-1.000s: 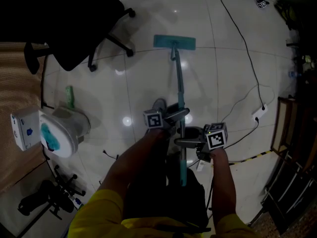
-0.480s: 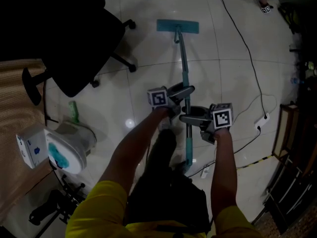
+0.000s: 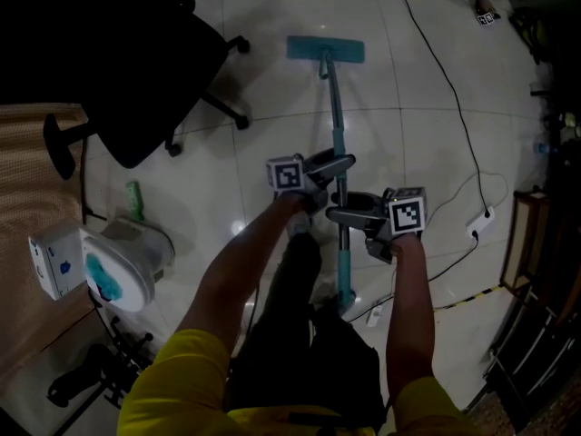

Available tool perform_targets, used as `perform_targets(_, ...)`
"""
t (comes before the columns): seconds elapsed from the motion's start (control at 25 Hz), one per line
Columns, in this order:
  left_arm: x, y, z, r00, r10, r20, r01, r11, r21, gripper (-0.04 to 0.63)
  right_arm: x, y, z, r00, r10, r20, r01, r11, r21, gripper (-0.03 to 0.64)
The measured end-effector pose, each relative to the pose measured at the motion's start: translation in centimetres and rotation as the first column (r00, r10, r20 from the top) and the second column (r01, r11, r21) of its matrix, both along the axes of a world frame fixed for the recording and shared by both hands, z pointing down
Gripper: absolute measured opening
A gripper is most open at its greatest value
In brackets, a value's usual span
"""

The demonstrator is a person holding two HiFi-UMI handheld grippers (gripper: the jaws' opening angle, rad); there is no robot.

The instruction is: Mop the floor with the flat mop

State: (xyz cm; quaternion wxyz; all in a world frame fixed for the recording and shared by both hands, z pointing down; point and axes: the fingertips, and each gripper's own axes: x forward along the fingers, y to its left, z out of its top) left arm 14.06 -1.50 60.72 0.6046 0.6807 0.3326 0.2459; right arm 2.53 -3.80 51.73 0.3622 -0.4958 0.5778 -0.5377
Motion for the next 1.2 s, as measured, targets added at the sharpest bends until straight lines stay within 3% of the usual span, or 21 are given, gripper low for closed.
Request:
perform_targets(0.44, -21.0, 10.7, -8.2, 0.995, -0.095, -0.033, 0.096, 0.995, 0.025, 0.460, -21.7, 12.4, -7.8, 0.990, -0.139, -0.034, 0.139, 0.990, 0.009, 0.383)
perform_targets(0.68, -30.2, 15.6, -10.2, 0.994, -0.106, -0.013, 0.106, 0.994, 0.031, 0.460, -30.8, 17.5, -10.2, 0.984, -0.178, -0.008, 0.178, 0.984, -0.005, 0.384)
perform_targets(0.84, -32.7, 16.3, -9.8, 0.994, -0.105, -0.011, 0.105, 0.994, 0.019, 0.460, -33.4, 18.2, -9.3, 0.982, -0.186, 0.005, 0.186, 0.982, -0.025, 0.385)
perform_targets(1.2, -32.4, 16.0, -7.7, 0.997, -0.080, 0.004, 0.080, 0.996, 0.028, 0.460, -33.7, 17.1, -7.3, 0.977, -0.211, 0.004, 0.211, 0.977, -0.014, 0.383)
